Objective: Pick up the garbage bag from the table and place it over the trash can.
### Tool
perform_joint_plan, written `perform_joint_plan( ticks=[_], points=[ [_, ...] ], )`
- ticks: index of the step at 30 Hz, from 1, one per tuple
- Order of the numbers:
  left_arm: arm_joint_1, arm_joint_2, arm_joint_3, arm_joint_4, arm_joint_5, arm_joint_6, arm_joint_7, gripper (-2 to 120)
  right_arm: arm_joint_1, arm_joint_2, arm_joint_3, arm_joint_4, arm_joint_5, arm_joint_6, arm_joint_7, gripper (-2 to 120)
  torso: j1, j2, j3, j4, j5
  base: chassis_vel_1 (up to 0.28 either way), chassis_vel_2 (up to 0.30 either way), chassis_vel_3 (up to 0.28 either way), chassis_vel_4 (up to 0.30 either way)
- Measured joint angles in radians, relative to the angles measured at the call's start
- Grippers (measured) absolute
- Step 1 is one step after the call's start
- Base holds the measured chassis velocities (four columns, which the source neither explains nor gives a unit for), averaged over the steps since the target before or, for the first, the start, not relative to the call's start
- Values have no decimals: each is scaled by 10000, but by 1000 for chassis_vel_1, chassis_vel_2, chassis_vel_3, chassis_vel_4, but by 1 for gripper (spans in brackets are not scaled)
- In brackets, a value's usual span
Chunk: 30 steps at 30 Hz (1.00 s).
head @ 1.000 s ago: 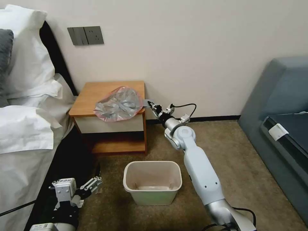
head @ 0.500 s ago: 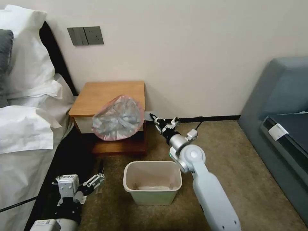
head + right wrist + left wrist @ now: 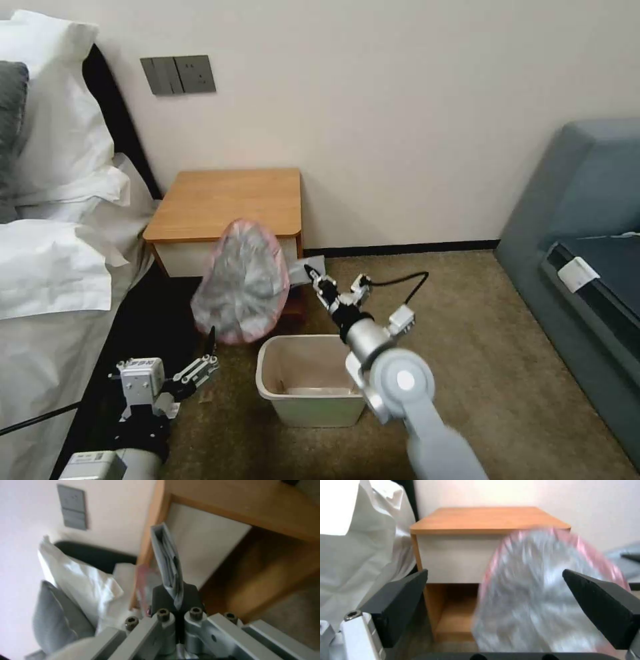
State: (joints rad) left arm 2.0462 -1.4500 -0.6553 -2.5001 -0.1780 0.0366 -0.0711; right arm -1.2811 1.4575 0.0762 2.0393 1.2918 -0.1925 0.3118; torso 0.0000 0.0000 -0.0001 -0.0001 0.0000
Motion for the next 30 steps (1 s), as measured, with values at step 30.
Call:
perform_joint_plan(
  ticks=[30],
  points=[
    [-392,-238,138,0,69,-231,-17,100,-1975,-1268,-613,1214,-1523,428,2009,12,0,0,1,1,0,0,0,0,0]
  ],
)
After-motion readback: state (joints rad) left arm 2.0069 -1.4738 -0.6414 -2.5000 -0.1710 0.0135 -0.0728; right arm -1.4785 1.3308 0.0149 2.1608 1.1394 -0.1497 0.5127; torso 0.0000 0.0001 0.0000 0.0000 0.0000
